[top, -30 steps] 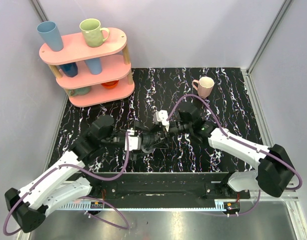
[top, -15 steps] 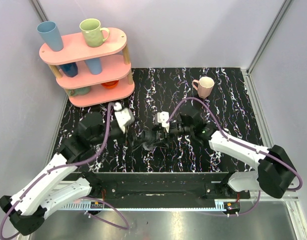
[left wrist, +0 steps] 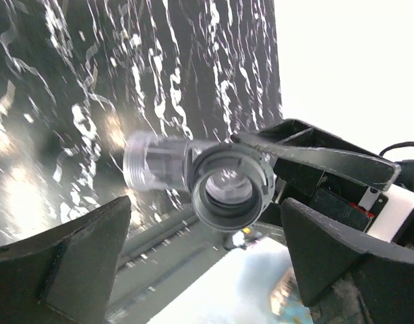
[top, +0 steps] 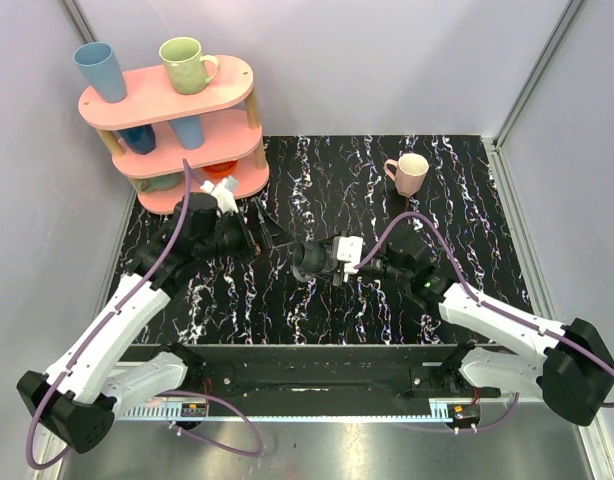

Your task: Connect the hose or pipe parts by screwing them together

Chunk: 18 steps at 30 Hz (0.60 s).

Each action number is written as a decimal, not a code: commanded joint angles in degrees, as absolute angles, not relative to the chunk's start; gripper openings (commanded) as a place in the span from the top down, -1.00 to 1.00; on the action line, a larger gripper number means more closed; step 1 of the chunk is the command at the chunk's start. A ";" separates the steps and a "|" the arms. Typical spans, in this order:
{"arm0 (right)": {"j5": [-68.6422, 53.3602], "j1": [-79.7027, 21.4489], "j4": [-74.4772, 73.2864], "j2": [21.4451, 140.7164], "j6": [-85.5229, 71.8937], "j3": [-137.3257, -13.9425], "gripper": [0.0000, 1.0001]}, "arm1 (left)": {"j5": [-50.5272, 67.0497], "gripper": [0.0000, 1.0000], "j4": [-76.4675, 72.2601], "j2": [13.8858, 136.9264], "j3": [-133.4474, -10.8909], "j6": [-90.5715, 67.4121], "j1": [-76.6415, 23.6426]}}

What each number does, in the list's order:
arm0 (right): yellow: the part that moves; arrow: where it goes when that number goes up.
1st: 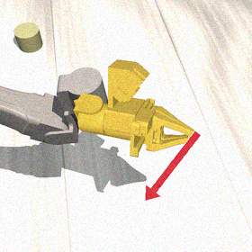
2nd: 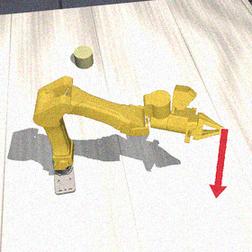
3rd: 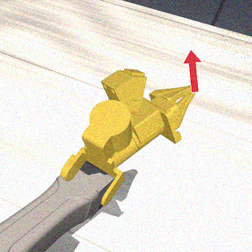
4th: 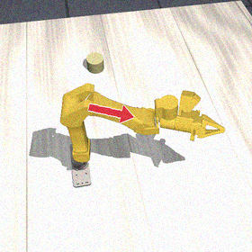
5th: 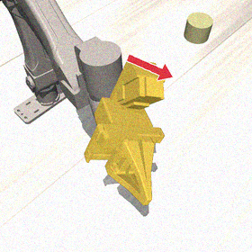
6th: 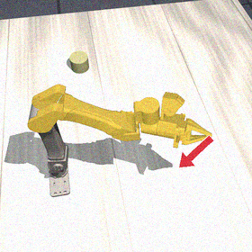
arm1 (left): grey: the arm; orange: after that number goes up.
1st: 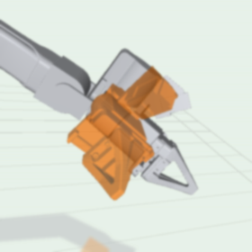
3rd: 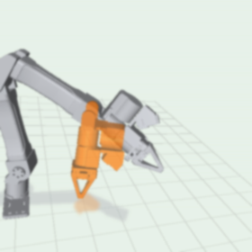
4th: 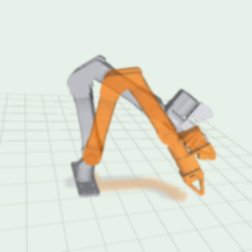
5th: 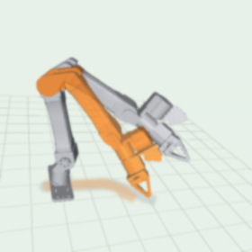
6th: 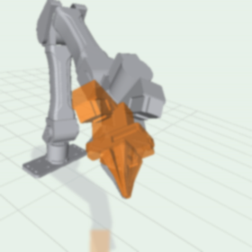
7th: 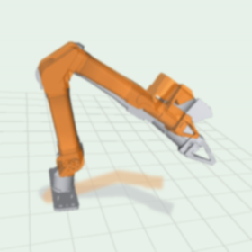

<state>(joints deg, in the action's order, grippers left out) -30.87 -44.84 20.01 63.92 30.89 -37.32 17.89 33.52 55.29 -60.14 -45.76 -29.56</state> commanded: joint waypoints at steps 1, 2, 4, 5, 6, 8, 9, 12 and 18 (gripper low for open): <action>-29.09 -45.00 25.05 62.14 33.40 -37.88 1.00 | 27.42 -0.93 28.56 57.38 -57.92 -60.64 -29.18; -28.92 -45.09 24.87 62.14 33.57 -37.88 1.00 | 27.60 -0.93 28.56 57.65 -57.75 -60.91 -29.18; -28.74 -45.09 24.17 62.31 33.75 -38.05 1.00 | 27.68 -0.93 28.48 58.18 -56.96 -61.26 -29.18; -28.57 -45.26 23.91 62.31 33.92 -38.23 1.00 | 27.69 -0.93 27.43 58.18 -56.52 -61.87 -29.18; -28.56 -45.35 23.38 62.40 34.01 -38.32 1.00 | 28.29 -0.93 26.55 58.10 -55.99 -62.14 -29.18; -28.48 -45.44 23.20 62.58 34.10 -38.58 1.00 | 28.65 -0.93 24.71 58.18 -54.58 -62.93 -29.27; -28.48 -45.53 23.03 62.58 34.10 -38.67 1.00 | 29.17 -0.93 24.09 58.44 -54.15 -63.02 -29.18; -28.56 -45.53 22.68 62.66 34.19 -39.02 1.00 | 31.19 -0.93 20.93 59.23 -52.48 -64.33 -29.18; -29.09 -45.88 20.74 63.28 34.37 -39.90 1.00 | 32.96 -0.83 17.32 60.38 -50.89 -64.87 -29.18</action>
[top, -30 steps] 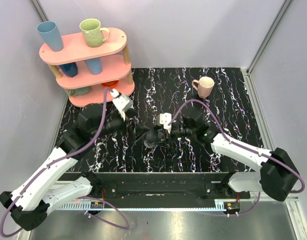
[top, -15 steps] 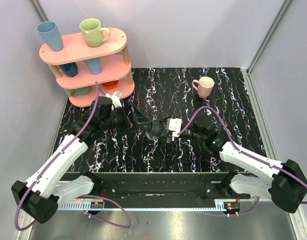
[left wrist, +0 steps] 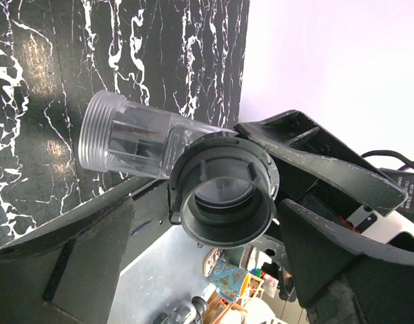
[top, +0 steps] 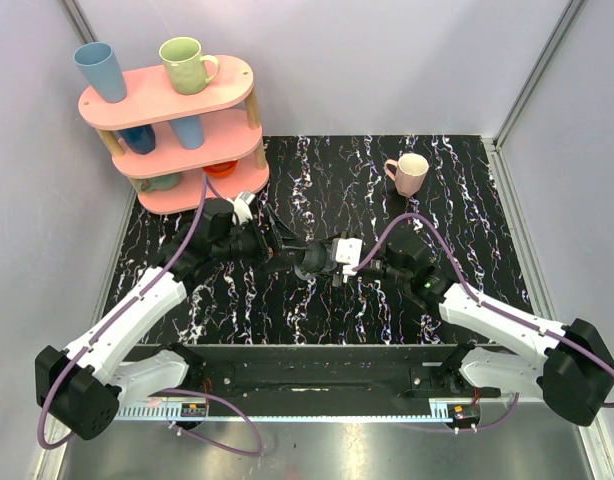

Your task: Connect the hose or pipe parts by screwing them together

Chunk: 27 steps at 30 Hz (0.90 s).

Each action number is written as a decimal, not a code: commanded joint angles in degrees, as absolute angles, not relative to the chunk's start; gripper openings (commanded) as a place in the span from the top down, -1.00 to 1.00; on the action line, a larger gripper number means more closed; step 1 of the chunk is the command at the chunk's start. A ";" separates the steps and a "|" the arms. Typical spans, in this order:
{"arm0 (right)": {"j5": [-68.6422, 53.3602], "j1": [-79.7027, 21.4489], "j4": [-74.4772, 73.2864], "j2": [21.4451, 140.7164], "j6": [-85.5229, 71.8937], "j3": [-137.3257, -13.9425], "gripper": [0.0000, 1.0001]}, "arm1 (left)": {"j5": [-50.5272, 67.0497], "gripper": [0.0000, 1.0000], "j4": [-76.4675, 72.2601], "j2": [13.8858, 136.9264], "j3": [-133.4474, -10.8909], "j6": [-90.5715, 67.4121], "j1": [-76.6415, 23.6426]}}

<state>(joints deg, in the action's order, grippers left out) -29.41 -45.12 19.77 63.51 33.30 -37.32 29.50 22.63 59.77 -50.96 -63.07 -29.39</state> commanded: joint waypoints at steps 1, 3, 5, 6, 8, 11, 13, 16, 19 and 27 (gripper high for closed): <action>-29.09 -45.88 20.74 63.46 34.28 -39.90 1.00 | 33.13 -0.80 17.23 60.47 -50.89 -64.69 -29.27; -29.09 -45.88 20.48 63.81 34.01 -40.08 1.00 | 33.40 -0.74 17.23 60.56 -50.89 -63.90 -29.35; -29.27 -45.88 20.30 64.34 33.66 -40.34 1.00 | 33.49 -0.61 17.14 60.47 -50.98 -63.03 -29.62; -29.53 -45.88 20.13 64.77 33.66 -40.52 1.00 | 33.31 -0.56 17.05 60.38 -51.15 -62.41 -29.79; -29.88 -45.88 19.86 65.13 33.14 -41.04 1.00 | 33.40 -0.37 16.88 60.38 -51.24 -60.39 -30.50; -30.06 -45.88 20.21 65.39 32.44 -41.48 1.00 | 34.19 -0.16 16.79 60.73 -51.07 -58.28 -31.55; -30.15 -45.79 19.95 65.74 32.26 -42.01 1.00 | 34.89 -0.11 16.87 61.17 -50.80 -57.05 -32.16; -30.50 -45.88 19.78 66.18 31.82 -42.54 1.00 | 35.59 -0.05 16.61 61.61 -50.80 -54.50 -32.61; -31.37 -45.97 19.25 66.36 31.12 -42.98 1.00 | 36.56 -0.05 16.70 62.05 -51.41 -48.19 -32.70; -34.98 -45.88 16.70 66.27 29.62 -44.39 1.00 | 37.18 0.23 19.77 64.68 -54.57 -31.92 -32.70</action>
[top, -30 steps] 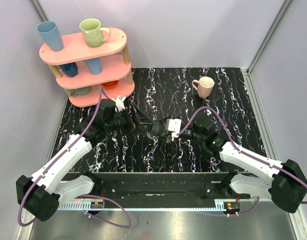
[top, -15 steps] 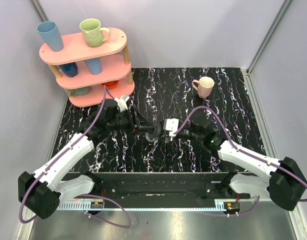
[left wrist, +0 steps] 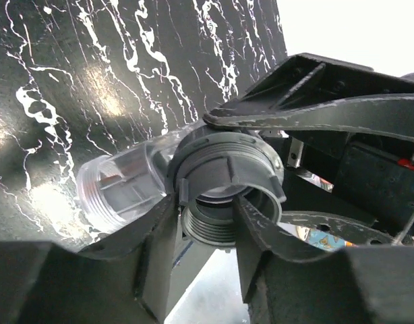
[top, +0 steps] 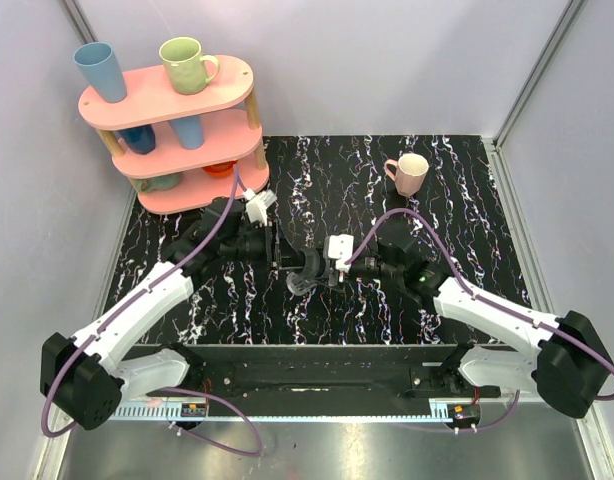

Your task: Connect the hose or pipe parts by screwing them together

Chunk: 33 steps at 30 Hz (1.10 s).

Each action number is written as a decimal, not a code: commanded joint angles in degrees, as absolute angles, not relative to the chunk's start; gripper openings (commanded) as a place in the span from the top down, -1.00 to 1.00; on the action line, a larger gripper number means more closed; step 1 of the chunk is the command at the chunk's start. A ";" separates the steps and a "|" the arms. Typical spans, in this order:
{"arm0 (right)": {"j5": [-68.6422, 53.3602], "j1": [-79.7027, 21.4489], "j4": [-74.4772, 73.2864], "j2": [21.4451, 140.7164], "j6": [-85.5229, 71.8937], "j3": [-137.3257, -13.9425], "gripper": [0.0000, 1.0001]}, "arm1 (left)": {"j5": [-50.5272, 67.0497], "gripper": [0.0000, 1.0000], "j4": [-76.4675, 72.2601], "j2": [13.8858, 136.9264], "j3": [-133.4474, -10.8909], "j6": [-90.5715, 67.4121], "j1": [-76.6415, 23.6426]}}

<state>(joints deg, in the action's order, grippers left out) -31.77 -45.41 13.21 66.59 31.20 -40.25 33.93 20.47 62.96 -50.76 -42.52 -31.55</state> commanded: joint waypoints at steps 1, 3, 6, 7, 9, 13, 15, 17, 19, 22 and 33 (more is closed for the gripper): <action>-35.33 -45.88 16.70 66.18 29.36 -44.38 1.00 | 36.92 0.36 21.52 65.21 -55.19 -29.38 -32.70; -35.42 -45.88 16.61 65.83 29.18 -44.21 1.00 | 37.18 0.58 21.97 66.44 -56.16 -27.61 -32.70; -35.77 -45.79 15.82 65.83 29.00 -44.38 1.00 | 36.56 0.95 23.99 67.50 -57.30 -24.27 -32.70; -36.29 -45.79 15.30 65.83 28.92 -44.56 1.00 | 36.74 1.00 24.60 67.59 -57.65 -22.34 -32.70; -37.35 -45.79 13.37 66.27 28.74 -45.35 1.00 | 36.91 1.00 24.70 67.85 -57.83 -20.40 -32.70; -41.56 -45.53 10.20 68.11 26.03 -47.55 1.00 | 37.18 1.00 20.85 66.54 -56.34 -8.84 -34.18; -42.62 -45.27 10.20 68.99 24.79 -48.33 1.00 | 33.94 1.00 17.68 63.21 -53.01 -3.10 -37.16; -44.55 -45.18 10.02 69.61 23.82 -48.78 1.00 | 32.44 1.00 11.19 58.74 -48.11 5.07 -39.28; -47.27 -45.09 9.49 70.66 23.64 -49.74 1.00 | 32.52 1.00 6.01 56.79 -45.80 9.55 -40.08; -50.87 -44.91 8.35 71.72 23.21 -50.62 1.00 | 36.90 1.00 5.45 55.81 -44.65 18.49 -40.25; -51.87 -44.56 7.21 73.04 22.59 -50.54 1.00 | 39.04 0.79 6.06 53.70 -44.91 35.17 -40.78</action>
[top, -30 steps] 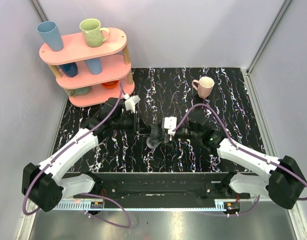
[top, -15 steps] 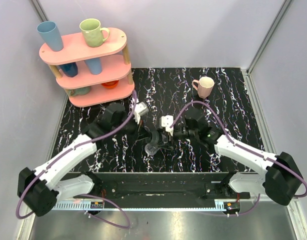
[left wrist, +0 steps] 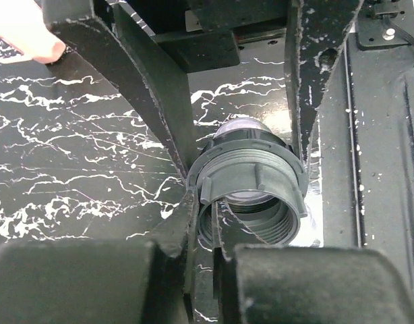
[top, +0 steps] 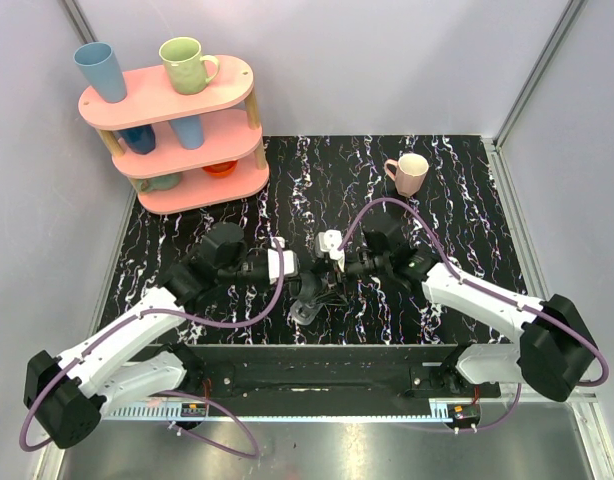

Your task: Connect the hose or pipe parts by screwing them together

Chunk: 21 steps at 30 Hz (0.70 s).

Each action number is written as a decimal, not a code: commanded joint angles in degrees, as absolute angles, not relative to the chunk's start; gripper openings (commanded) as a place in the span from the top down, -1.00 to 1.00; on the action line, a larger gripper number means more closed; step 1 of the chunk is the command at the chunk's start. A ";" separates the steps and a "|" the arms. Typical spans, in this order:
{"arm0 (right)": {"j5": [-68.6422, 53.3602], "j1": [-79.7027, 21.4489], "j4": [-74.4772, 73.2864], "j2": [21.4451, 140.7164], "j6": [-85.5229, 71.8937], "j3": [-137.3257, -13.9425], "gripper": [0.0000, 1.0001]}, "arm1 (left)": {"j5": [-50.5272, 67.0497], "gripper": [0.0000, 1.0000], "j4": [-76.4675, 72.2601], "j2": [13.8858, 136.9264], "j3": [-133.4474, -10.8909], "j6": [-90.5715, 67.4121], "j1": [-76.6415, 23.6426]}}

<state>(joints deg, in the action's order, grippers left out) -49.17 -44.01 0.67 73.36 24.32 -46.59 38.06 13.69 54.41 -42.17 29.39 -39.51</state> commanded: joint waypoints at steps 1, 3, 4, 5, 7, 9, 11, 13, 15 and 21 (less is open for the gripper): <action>-51.07 -44.56 7.29 72.78 22.85 -50.19 1.00 | 37.37 0.17 5.28 52.57 -45.17 32.28 -40.78; -48.97 -44.56 7.21 71.81 23.46 -49.31 1.00 | 32.97 -0.13 4.13 50.98 -44.91 29.37 -40.69; -48.43 -44.56 7.12 71.46 23.55 -49.22 1.00 | 31.48 -0.27 3.96 49.32 -44.39 27.53 -40.69; -47.99 -44.30 7.03 70.93 23.82 -49.04 1.00 | 30.86 -0.67 3.96 48.52 -44.21 26.38 -40.69; -46.67 -44.21 6.60 70.40 24.34 -48.96 1.00 | 28.93 -0.98 5.71 46.16 -43.86 23.47 -40.69; -45.19 -44.21 6.42 69.70 25.13 -48.96 1.00 | 28.22 -0.98 7.20 44.39 -43.07 22.16 -40.69; -43.86 -44.12 5.72 69.17 25.75 -48.96 1.00 | 25.50 -0.98 6.60 40.88 -41.49 19.53 -40.69; -41.23 -44.21 5.28 69.08 26.80 -48.96 1.00 | 20.69 -0.98 5.54 37.72 -41.05 12.60 -40.69; -37.90 -44.12 5.10 69.08 28.12 -48.96 1.00 | 15.58 -0.98 4.84 36.39 -41.66 -0.70 -40.61; -29.28 -44.21 13.26 66.01 30.23 -44.66 1.00 | 3.60 -0.98 22.28 40.95 -52.72 -28.09 -40.43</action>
